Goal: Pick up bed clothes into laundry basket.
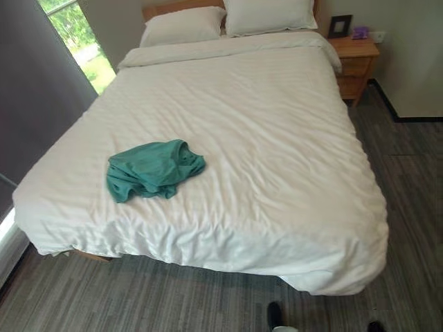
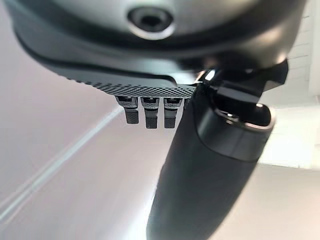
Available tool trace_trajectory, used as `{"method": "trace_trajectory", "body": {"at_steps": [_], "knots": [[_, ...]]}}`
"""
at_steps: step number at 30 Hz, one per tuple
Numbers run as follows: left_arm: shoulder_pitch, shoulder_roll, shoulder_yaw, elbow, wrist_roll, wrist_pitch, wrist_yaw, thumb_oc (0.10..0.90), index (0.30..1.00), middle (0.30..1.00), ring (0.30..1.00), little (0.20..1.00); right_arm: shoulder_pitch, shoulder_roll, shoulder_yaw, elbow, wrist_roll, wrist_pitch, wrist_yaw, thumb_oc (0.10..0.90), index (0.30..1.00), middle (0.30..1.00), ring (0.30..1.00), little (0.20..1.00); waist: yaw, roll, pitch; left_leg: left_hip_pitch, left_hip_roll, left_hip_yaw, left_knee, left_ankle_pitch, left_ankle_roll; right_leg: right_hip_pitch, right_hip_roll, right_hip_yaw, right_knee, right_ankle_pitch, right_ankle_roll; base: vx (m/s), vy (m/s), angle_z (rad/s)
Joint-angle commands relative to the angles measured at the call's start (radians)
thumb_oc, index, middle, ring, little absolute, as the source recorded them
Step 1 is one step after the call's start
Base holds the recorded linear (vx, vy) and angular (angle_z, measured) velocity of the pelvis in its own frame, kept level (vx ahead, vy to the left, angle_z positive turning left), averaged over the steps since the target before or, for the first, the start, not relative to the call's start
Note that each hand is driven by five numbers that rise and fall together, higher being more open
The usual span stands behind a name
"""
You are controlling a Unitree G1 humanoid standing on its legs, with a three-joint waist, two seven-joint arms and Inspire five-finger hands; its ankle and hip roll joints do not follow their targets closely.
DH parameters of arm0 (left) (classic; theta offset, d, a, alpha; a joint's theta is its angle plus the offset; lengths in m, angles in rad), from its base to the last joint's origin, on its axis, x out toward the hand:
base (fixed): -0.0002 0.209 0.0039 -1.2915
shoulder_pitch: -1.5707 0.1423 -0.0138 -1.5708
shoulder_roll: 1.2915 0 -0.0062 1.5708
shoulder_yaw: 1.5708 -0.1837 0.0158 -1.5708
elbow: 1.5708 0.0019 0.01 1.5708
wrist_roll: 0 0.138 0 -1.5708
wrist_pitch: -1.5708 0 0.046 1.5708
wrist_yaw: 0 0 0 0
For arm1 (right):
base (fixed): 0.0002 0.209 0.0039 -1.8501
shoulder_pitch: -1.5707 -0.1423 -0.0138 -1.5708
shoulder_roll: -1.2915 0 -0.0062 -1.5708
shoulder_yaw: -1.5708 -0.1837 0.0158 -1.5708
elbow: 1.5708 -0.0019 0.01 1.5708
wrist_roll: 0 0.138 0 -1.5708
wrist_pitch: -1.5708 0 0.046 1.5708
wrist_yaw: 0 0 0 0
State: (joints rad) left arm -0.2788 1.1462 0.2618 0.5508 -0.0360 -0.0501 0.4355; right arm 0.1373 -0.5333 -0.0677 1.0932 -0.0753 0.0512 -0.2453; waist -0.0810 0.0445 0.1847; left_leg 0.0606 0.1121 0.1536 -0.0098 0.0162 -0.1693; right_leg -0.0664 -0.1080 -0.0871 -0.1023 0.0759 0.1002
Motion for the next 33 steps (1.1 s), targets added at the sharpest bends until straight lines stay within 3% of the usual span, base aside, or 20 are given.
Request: {"method": "trace_trajectory", "body": {"at_steps": [1,3,6,10,18,25,31,33], "knots": [[-0.052,0.071,0.057,0.032,0.029,-0.022,0.041,0.800,0.900,0.900,0.900,0.900,-0.005,-0.055,0.010,-0.008,-0.003,-0.033,0.016,0.400,0.300,0.300,0.300,0.300,0.033,0.003,-0.007,-0.097,0.048,-0.097,-0.063,0.110,0.020,0.169,-0.025,-0.014,0.015,-0.082,0.070,0.08,0.065,-0.72],[-0.091,0.046,-0.001,0.070,0.068,-0.010,0.036,0.800,0.900,0.900,0.900,0.900,-0.002,-0.028,0.045,-0.007,-0.009,-0.041,0.033,0.400,0.300,0.300,0.300,0.300,0.029,0.010,-0.010,-0.108,0.050,-0.123,-0.077,0.103,0.020,0.161,-0.013,0.013,0.015,-0.092,0.073,0.07,0.058,-0.56],[-0.210,0.035,-0.143,0.134,0.154,0.016,0.017,0.800,0.900,0.900,0.900,0.900,0.048,0.022,0.089,-0.028,-0.018,-0.055,0.054,0.400,0.300,0.300,0.300,0.300,-0.002,0.013,-0.026,-0.086,0.072,-0.079,-0.077,0.097,0.015,0.164,-0.008,0.026,0.015,-0.096,0.071,0.11,0.062,-0.57],[-0.363,-0.011,-0.349,0.292,0.253,0.052,-0.016,0.800,0.900,0.900,0.900,0.900,0.052,0.052,0.134,-0.020,-0.025,-0.063,0.064,0.400,0.300,0.300,0.300,0.300,-0.040,0.003,-0.028,-0.045,0.064,-0.035,-0.077,0.076,0.016,0.160,-0.018,0.049,0.015,-0.080,0.079,0.11,0.096,-0.25],[-0.499,-0.073,-0.494,0.418,0.302,0.065,-0.018,0.800,0.900,0.900,0.900,0.900,0.033,0.072,0.163,-0.008,-0.023,-0.067,0.048,0.400,0.300,0.300,0.300,0.300,-0.058,-0.016,-0.004,-0.064,0.051,0.005,-0.077,0.059,0.028,0.108,-0.042,0.072,0.015,-0.053,0.102,0.02,0.082,-0.19],[-0.652,-0.110,-0.610,0.654,0.294,0.083,-0.023,0.800,0.900,0.900,0.900,0.900,-0.046,0.097,0.228,-0.022,-0.011,-0.069,-0.008,0.400,0.300,0.300,0.300,0.300,-0.067,-0.043,0.081,-0.183,0.040,0.021,-0.077,0.074,0.043,-0.040,-0.063,0.081,0.015,0.002,0.126,-0.07,0.074,-0.11],[-0.681,-0.119,-0.638,0.754,0.298,0.099,-0.039,0.800,0.900,0.900,0.900,0.900,-0.070,0.126,0.275,-0.049,-0.009,-0.071,-0.038,0.400,0.300,0.300,0.300,0.300,-0.067,-0.064,0.129,-0.269,0.038,0.013,-0.077,0.091,0.047,-0.130,-0.075,0.082,0.015,0.038,0.135,-0.03,0.048,-0.03],[-0.690,-0.195,-0.658,0.773,0.330,0.123,-0.026,0.800,0.900,0.900,0.900,0.900,-0.169,0.154,0.359,-0.030,-0.020,-0.066,-0.067,0.400,0.300,0.300,0.300,0.300,-0.045,-0.065,0.147,-0.307,0.033,-0.002,-0.077,0.098,0.051,-0.161,-0.082,0.080,0.015,0.042,0.134,-0.04,0.033,0.07]]}}
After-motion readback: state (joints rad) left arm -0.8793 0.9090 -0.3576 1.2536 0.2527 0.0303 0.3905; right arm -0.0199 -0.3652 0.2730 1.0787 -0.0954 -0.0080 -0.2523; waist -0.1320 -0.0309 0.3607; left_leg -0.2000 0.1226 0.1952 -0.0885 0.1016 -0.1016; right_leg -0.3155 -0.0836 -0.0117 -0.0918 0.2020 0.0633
